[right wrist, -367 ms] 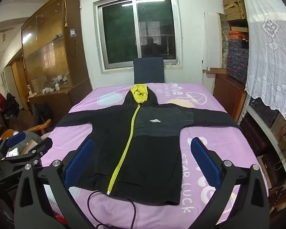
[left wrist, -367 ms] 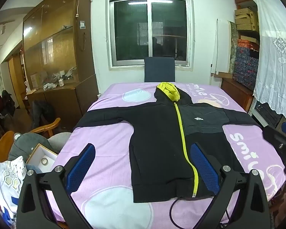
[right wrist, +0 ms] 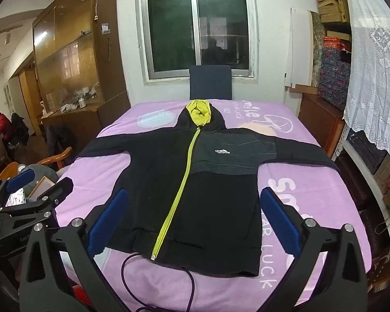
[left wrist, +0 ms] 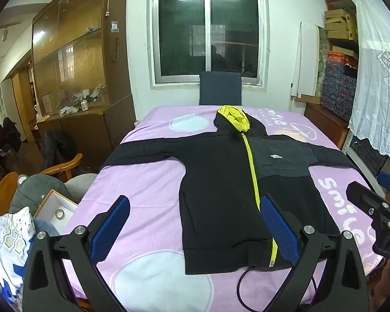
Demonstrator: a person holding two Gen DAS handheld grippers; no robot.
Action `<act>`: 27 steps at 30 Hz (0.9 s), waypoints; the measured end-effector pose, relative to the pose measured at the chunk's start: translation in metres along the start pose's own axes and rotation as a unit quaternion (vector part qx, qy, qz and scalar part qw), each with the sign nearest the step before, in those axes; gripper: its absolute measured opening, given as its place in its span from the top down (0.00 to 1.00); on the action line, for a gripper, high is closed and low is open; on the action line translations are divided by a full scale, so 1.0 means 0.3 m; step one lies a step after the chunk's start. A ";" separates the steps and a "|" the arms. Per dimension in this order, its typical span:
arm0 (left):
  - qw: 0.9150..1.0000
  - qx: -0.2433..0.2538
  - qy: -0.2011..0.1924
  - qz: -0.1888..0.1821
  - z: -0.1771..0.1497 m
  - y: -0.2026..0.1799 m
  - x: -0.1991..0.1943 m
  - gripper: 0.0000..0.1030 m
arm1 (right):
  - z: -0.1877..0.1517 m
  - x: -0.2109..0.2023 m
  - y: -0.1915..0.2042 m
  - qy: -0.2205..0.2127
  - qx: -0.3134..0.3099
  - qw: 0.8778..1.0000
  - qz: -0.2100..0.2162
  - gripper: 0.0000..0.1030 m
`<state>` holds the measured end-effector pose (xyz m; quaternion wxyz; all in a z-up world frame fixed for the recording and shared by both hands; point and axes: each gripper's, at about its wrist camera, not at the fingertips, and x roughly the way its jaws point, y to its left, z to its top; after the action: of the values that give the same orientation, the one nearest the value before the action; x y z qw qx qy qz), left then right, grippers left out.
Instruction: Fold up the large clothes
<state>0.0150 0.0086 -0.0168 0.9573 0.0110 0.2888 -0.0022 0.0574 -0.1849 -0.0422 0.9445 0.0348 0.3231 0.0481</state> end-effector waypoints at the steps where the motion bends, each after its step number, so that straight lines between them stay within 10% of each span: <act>1: 1.000 -0.001 0.000 0.000 0.000 -0.002 0.001 0.03 | -0.007 -0.006 0.001 -0.002 -0.001 1.000 0.000 0.04; 27: 1.000 0.005 -0.010 0.005 -0.003 -0.014 -0.015 0.03 | -0.035 -0.059 0.019 -0.014 0.004 1.000 0.017 0.04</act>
<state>0.0107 0.0044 -0.0151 0.9600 0.0178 0.2795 0.0012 0.0365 -0.1808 -0.0393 0.9479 0.0449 0.3091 0.0625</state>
